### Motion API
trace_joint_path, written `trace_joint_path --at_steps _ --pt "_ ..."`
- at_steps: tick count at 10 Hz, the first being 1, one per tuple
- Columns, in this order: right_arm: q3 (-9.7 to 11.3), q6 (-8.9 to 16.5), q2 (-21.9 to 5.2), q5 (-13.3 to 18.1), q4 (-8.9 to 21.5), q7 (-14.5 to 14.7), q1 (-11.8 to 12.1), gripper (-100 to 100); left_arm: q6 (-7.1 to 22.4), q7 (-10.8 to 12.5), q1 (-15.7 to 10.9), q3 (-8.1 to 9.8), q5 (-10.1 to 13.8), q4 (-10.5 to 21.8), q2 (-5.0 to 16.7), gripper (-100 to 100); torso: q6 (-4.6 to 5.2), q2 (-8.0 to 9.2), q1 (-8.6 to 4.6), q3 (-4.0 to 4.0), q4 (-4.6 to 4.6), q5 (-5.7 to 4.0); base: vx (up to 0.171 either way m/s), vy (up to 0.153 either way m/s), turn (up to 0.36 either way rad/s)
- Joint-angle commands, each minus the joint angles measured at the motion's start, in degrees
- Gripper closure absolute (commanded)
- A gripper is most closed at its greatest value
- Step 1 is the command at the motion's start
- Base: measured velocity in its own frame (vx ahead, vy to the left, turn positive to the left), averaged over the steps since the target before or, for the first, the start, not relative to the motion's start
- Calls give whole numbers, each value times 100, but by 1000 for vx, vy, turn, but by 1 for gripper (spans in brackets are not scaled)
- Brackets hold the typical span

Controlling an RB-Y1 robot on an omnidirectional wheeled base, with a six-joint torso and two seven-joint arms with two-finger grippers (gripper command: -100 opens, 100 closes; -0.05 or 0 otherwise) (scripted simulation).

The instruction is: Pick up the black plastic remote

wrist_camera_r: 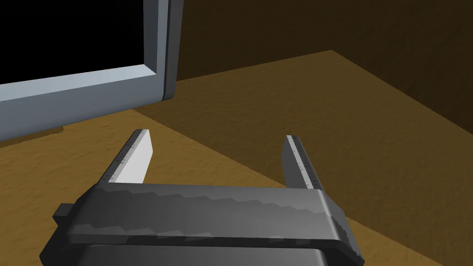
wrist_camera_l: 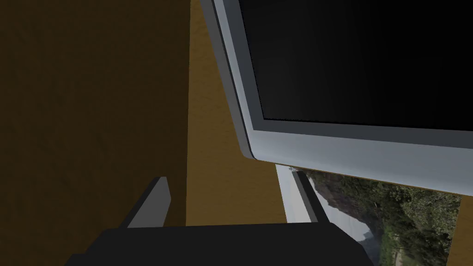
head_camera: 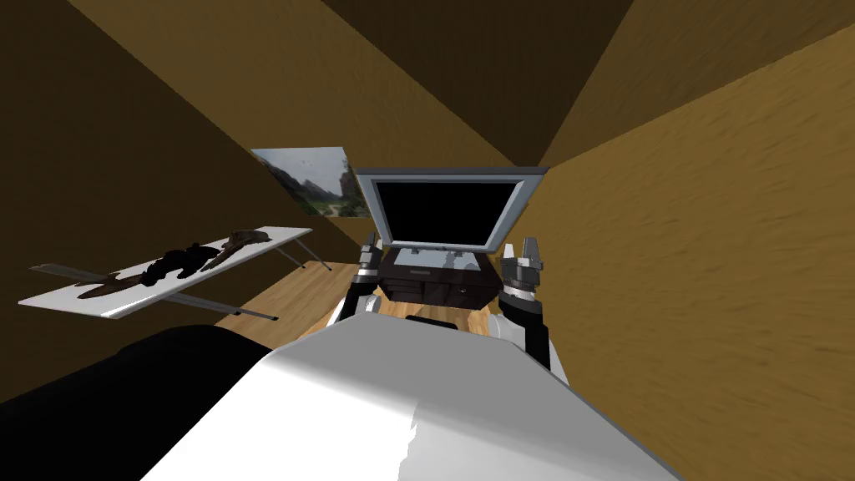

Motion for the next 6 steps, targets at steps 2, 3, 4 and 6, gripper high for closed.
trace_joint_path --at_steps 2,3,4,6 --pt "0 0 0 0 0 0 -1 0 414 93 -207 89 17 194 273 -100 2 -1 6 -1 0 1 0 24 -130" --pt "0 0 0 0 0 0 0 0 598 136 -305 131 25 287 346 -100 2 -1 14 -1 0 3 -9 39 -126" --pt "0 0 0 0 0 0 0 0 748 186 -418 179 34 395 411 -100 1 1 17 0 0 4 -11 39 -142" --pt "0 0 0 0 0 0 0 0 1035 242 -545 233 44 518 469 -100 -1 1 13 0 0 3 -4 28 -66"
